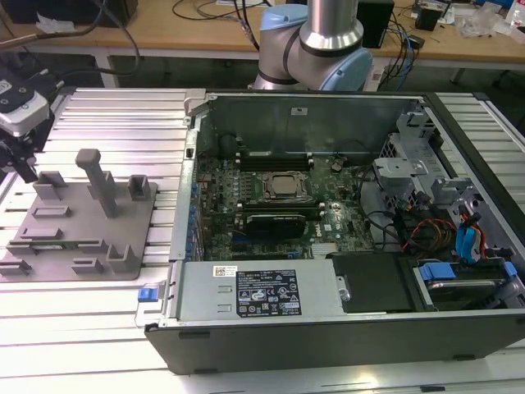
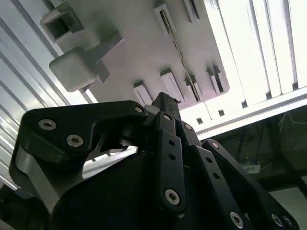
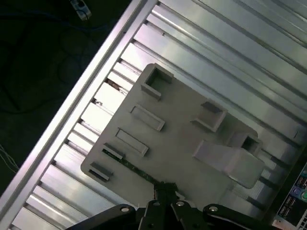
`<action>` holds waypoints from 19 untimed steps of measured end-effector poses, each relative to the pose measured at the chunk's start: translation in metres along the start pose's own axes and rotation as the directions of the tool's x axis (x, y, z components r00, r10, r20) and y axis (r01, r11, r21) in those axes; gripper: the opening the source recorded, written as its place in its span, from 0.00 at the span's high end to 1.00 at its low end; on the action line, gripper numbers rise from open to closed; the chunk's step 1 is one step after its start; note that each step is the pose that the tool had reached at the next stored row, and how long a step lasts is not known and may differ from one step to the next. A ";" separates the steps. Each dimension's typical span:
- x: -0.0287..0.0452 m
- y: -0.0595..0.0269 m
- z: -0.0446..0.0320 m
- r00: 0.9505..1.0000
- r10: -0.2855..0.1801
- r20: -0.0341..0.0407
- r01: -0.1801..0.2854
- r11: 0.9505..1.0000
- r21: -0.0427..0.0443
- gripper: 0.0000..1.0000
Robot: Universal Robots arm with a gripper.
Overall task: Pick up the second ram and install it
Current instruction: 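Pick up the second ram and move it above second insertion slot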
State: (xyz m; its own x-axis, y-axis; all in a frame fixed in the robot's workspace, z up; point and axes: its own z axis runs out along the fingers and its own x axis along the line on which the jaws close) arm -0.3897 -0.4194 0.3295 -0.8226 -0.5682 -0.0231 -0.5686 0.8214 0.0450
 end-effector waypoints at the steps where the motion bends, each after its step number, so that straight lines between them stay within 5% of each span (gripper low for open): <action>1: 0.0000 0.0000 0.0003 1.000 -0.025 -0.001 0.025 1.000 -0.001 0.92; 4: 0.0000 -0.0001 0.0012 0.993 -0.119 -0.005 0.119 0.993 -0.003 0.92; 8: 0.0001 -0.0001 0.0024 0.971 -0.238 -0.010 0.238 0.971 -0.007 0.92; 9: 0.0001 -0.0001 0.0028 0.962 -0.273 -0.011 0.273 0.962 -0.008 0.92; 11: 0.0001 -0.0002 0.0036 0.938 -0.348 -0.014 0.347 0.938 -0.011 0.92; 14: 0.0001 -0.0003 0.0056 0.891 -0.455 -0.018 0.454 0.891 -0.015 0.92; 15: 0.0002 -0.0003 0.0068 0.866 -0.499 -0.019 0.499 0.867 -0.018 0.92; 17: 0.0002 -0.0004 0.0079 0.841 -0.541 -0.021 0.540 0.841 -0.020 0.92; 19: 0.0002 -0.0005 0.0097 0.800 -0.599 -0.022 0.599 0.801 -0.023 0.92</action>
State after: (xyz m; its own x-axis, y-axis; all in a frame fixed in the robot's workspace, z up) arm -0.3897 -0.4194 0.3198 -0.3175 -0.9480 -0.0231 -0.9476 0.3162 0.0450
